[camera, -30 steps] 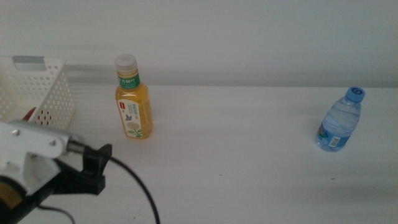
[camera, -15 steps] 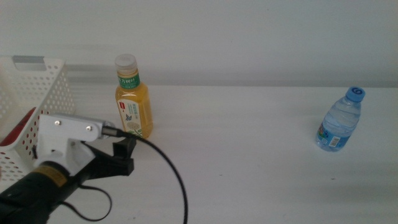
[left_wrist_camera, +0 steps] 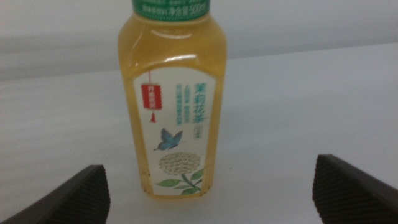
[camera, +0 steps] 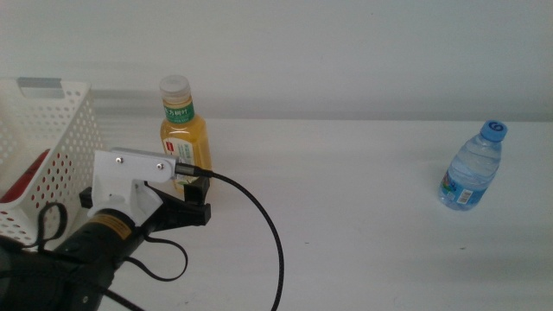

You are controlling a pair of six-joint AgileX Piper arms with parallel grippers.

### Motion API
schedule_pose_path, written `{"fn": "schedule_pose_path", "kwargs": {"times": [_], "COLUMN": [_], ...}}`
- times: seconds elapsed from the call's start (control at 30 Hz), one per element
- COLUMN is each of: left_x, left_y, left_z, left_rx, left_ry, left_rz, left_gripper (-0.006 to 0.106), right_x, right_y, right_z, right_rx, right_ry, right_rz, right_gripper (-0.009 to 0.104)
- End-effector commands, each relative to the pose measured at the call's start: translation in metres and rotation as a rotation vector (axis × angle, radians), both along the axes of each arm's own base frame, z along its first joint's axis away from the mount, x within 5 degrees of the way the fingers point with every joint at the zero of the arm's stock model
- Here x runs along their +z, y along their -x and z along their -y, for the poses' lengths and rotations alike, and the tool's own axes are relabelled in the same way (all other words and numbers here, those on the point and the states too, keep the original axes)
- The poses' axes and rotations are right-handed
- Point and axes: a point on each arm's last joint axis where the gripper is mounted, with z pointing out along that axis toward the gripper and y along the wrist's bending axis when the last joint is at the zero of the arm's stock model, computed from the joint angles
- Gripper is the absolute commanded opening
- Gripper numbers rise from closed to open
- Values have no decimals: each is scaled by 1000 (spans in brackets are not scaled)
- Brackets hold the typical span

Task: Use arms to grab the bottles and put them into the dustbin to the left of the table.

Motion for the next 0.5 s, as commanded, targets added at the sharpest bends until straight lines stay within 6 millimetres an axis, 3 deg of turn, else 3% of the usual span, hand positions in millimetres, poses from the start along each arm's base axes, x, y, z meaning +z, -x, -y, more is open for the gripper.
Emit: {"fn": "schedule_pose_path", "kwargs": {"times": [0.0, 0.47], "left_x": [-2, -11], "left_y": [-5, -21], "left_z": [2, 6], "left_rx": [20, 54], "left_ry": [18, 22], "left_rz": [26, 50], "left_gripper": [87, 89], "right_x": [-9, -9], "right_y": [1, 1], "right_z": [0, 0], "right_rx": [-5, -5], "right_ry": [10, 10], "right_rz": [10, 10], "right_gripper": [-2, -2]}}
